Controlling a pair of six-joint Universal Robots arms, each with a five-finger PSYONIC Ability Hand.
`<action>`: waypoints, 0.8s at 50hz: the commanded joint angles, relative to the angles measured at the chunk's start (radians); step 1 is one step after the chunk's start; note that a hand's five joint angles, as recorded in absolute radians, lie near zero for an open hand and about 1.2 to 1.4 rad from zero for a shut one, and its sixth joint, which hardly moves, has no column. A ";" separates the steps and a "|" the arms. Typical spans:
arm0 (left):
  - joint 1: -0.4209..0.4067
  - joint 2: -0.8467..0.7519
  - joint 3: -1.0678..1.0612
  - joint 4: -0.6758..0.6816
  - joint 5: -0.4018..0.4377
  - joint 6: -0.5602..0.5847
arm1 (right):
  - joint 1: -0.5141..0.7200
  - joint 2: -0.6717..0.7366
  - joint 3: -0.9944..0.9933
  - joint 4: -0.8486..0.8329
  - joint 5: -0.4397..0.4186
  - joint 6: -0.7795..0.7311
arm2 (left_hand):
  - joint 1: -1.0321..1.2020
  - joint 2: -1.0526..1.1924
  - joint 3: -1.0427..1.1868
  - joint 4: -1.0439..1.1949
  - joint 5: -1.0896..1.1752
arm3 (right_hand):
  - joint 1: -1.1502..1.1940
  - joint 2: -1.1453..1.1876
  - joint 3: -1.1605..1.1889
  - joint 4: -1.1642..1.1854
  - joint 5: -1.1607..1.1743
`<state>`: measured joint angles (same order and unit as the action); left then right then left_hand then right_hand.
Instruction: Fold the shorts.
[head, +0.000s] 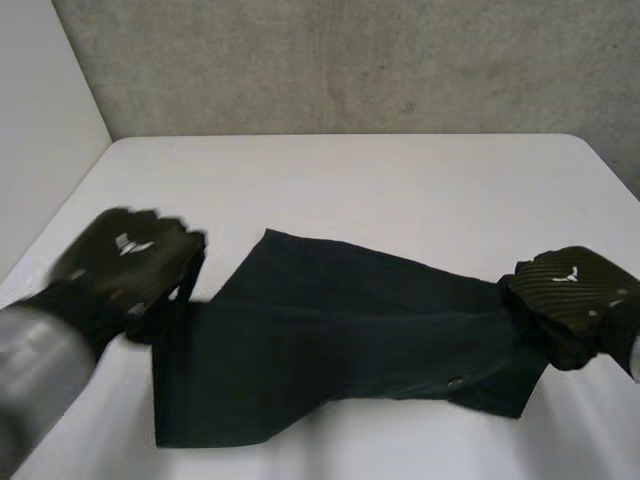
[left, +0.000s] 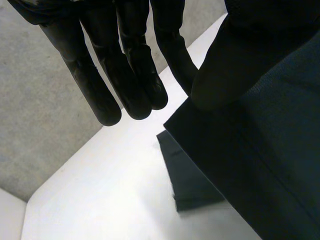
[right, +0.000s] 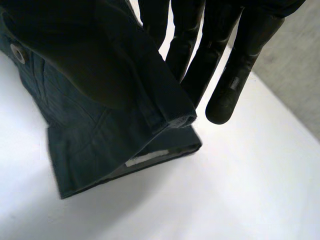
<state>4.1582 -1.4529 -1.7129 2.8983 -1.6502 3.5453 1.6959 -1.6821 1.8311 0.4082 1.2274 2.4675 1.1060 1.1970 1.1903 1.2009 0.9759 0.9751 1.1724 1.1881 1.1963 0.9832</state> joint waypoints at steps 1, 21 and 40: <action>-0.009 -0.427 0.298 0.171 -0.007 0.099 | 0.002 0.226 -0.073 -0.137 0.037 0.114 | 0.290 0.199 0.206 0.195 0.246 | 0.421 0.224 0.208 0.200 0.239; -0.018 -1.115 1.010 0.259 -0.019 0.280 | 0.149 0.686 -0.394 -0.483 0.308 0.148 | 0.290 0.199 0.206 0.195 0.246 | 0.421 0.224 0.208 0.200 0.239; -0.067 -0.945 0.824 0.357 -0.043 0.271 | 0.194 0.508 -0.345 -0.615 0.451 0.137 | -0.907 -0.998 -0.992 -1.002 -0.952 | -0.801 -0.998 -1.014 -1.022 -0.983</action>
<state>4.1051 -2.5570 -0.7694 3.2595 -1.6900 3.8303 1.8973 -1.0060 1.3869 -0.1606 1.6733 2.6020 0.2102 0.2180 0.2240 0.2183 0.0455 0.2030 0.2202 0.2115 0.2340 0.0629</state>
